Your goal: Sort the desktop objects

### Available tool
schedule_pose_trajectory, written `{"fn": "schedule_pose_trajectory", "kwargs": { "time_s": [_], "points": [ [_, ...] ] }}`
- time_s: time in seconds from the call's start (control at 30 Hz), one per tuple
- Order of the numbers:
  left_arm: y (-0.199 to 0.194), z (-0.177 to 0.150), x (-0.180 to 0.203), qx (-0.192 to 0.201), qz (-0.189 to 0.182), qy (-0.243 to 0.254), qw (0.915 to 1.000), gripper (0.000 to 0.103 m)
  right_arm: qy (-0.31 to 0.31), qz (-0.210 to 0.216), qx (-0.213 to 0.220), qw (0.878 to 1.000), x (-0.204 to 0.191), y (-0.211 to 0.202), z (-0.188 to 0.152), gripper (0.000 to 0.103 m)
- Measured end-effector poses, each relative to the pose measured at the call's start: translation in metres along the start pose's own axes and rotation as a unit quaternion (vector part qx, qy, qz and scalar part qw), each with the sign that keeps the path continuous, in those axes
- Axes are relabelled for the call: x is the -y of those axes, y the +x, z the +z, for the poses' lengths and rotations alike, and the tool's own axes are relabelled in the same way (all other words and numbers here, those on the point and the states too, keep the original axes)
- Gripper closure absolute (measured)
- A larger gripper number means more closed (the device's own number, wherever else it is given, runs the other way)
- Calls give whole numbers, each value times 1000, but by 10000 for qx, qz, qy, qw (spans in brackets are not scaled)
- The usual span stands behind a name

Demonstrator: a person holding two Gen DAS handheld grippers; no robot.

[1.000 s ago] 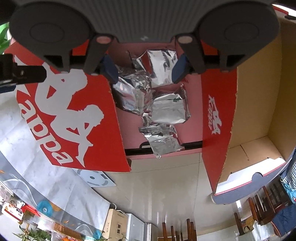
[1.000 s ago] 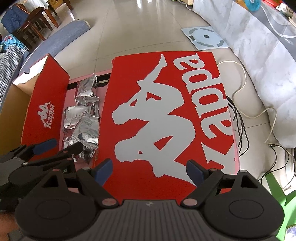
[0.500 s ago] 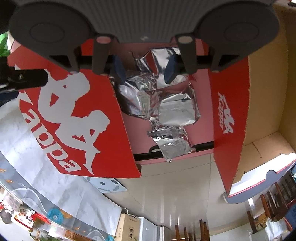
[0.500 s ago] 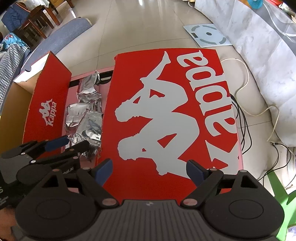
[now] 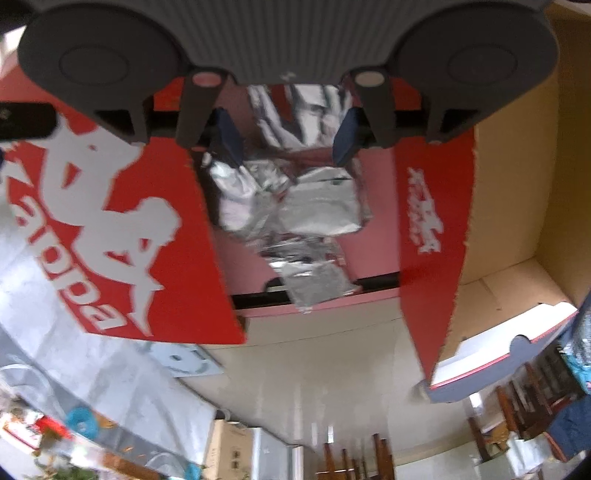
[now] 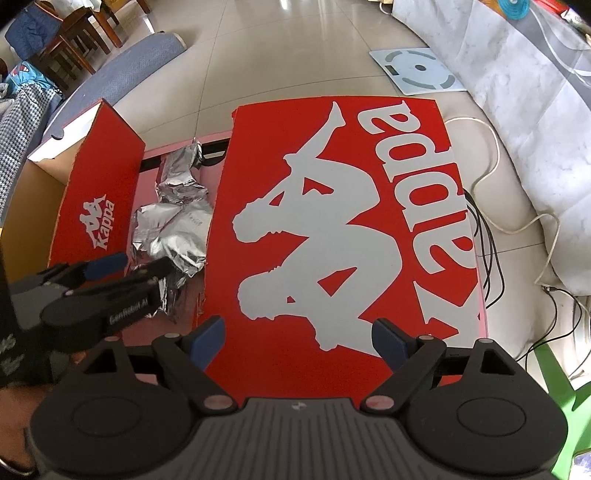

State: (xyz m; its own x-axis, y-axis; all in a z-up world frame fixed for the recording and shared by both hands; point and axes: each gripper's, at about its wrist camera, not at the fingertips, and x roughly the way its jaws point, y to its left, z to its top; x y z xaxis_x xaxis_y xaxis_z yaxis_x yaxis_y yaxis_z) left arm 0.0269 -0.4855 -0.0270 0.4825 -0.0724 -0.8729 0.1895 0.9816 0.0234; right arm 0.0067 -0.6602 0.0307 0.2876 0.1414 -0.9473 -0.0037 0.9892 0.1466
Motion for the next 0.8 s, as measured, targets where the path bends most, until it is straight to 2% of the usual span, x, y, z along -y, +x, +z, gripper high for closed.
{"fn": "schedule_pose_trajectory", "kwargs": {
  "time_s": [0.17,0.33,0.5,0.7,0.8],
  "points": [
    [-3,-1,1,6,-164,35,9999,50,28,-20,-38,10000,1,1,0,17],
    [-7,-2,12,15,-451,424,9981,37,18,-39,-54,10000,0,2,0,17],
    [-7,-6,12,-157,-606,785,9949,36,47,-38,-70,10000,2,2,1,17],
    [-11,-18,6,-223,-598,923,9937,36,8,-20,-57,10000,0,2,1,17],
    [-12,-23,10,-199,-541,976,9936,32,-30,-5,-51,10000,-2,1,0,17]
  ]
}}
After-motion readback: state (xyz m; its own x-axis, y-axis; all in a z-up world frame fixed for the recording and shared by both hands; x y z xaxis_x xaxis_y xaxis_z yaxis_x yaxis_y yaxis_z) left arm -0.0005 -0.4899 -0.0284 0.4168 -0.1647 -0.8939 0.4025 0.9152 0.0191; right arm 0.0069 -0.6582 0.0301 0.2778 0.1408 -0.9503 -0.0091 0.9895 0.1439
